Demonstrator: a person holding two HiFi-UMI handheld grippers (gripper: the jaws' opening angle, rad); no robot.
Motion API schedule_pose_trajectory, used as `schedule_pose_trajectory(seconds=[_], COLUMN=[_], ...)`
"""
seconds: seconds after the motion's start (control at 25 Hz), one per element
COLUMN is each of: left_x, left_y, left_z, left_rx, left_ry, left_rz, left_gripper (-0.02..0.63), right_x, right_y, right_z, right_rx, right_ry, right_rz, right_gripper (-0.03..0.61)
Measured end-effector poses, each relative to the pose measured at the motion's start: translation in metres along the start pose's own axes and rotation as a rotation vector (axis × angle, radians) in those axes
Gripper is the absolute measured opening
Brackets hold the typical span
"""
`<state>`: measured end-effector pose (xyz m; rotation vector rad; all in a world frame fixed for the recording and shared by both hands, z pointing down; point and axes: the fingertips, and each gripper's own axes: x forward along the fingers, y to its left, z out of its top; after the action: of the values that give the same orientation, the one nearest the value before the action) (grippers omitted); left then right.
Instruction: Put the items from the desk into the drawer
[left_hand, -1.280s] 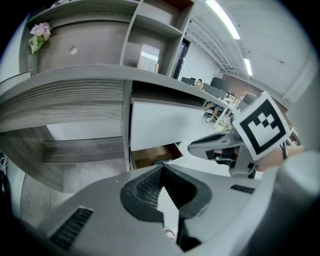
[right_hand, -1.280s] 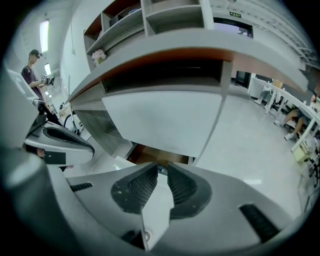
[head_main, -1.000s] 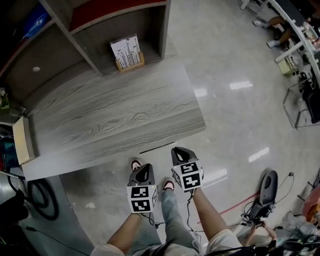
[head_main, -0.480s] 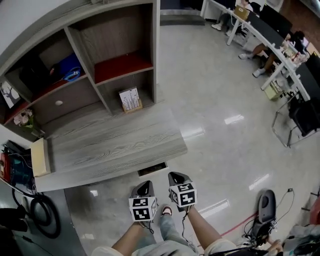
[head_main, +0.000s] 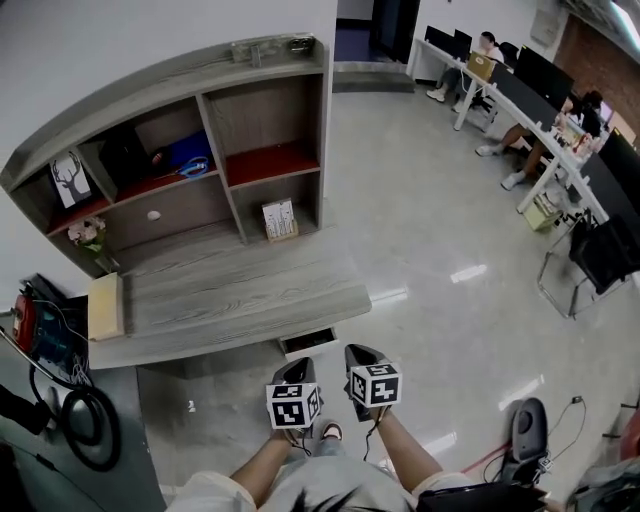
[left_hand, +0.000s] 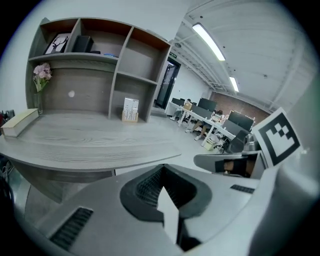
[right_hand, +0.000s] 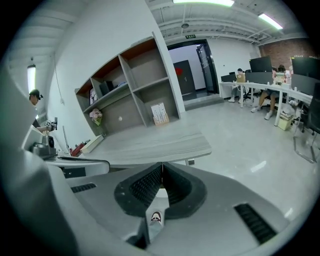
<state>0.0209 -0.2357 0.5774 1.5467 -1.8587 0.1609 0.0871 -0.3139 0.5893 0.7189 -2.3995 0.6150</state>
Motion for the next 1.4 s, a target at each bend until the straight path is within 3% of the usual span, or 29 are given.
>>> schedule_pose_trajectory(seconds=[0.52, 1.0, 1.4], left_x=[-0.04, -0.053, -0.059], left_y=[-0.015, 0.009, 0.016], left_z=[0.036, 0.025, 0.021], left_rx=[0.022, -0.005, -0.027], left_ry=[-0.116, -0.109, -0.118], left_rz=[-0.017, 0.031, 0.049], left_gripper=[-0.003, -0.003, -0.003], right_x=[-0.027, -0.02, -0.021], right_y=[0.036, 0.046, 0.05], right_z=[0.023, 0.023, 0.018], right_rx=[-0.077, -0.013, -0.05], right_ry=[-0.05, -0.061, -0.043], right_rz=[0.017, 0.015, 0.0], right_gripper=[0.002, 0.001, -0.002])
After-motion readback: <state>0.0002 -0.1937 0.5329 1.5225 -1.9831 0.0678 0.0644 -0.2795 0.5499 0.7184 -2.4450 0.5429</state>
